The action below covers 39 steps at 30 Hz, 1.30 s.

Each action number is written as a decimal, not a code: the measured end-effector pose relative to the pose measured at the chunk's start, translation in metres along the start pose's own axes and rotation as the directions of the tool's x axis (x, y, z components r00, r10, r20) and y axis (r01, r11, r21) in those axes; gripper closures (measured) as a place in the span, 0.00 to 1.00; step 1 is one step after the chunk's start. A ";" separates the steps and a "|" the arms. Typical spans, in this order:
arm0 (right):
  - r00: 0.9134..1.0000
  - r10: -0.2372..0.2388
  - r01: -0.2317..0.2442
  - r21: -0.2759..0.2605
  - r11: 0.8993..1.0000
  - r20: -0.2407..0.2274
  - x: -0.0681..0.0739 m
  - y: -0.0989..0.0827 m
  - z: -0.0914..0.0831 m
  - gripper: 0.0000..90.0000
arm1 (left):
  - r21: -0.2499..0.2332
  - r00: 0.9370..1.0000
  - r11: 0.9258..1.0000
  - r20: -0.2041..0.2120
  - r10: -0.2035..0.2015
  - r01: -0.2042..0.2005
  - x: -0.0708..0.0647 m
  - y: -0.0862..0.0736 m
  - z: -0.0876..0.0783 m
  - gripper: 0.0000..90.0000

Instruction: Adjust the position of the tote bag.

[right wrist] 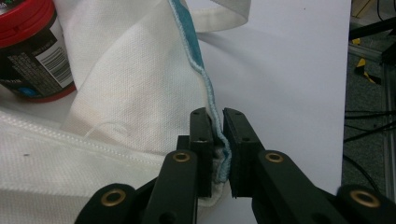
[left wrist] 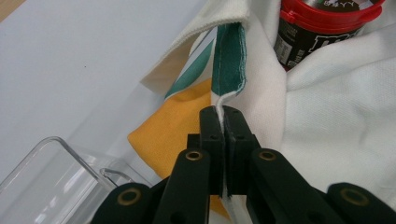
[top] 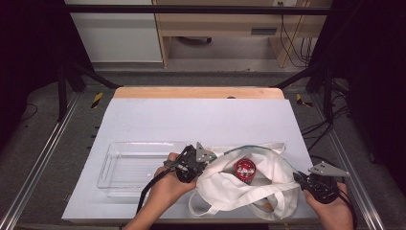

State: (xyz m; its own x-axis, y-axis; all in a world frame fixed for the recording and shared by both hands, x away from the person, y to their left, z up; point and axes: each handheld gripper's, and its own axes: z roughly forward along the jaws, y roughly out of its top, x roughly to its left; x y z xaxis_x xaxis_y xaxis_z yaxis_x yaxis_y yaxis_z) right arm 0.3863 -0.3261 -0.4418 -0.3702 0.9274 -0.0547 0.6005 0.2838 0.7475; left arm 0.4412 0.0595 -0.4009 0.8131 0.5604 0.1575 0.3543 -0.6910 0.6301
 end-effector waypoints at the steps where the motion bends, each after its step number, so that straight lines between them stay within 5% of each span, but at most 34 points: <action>1: 1.000 -0.003 0.003 -0.005 1.000 -0.002 0.000 0.000 0.000 0.91 | -0.002 1.000 1.000 0.003 0.002 -0.002 0.000 0.000 0.000 0.98; 21: 1.000 -0.006 0.006 0.001 1.000 -0.004 0.000 0.001 0.000 0.90 | 0.002 1.000 1.000 0.016 -0.008 0.008 0.000 -0.007 0.000 0.98; 32: 0.998 -0.036 0.030 -0.138 0.990 -0.045 0.008 0.019 -0.026 0.51 | -0.086 1.000 0.996 0.001 0.000 0.000 -0.007 0.002 -0.007 0.64; 39: 0.994 -0.085 0.071 -0.198 0.978 -0.062 0.022 0.042 -0.045 0.41 | -0.177 1.000 0.984 -0.002 0.015 -0.015 -0.008 0.022 -0.025 0.57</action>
State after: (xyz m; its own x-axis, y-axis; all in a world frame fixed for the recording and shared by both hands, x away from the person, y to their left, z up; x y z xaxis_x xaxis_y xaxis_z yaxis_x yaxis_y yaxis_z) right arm 0.3714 -0.3046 -0.3815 -0.4631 0.8830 -0.0771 0.4201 0.2953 0.8581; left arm 0.4311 0.0507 -0.3694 0.8173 0.5512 0.1680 0.2549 -0.6074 0.7524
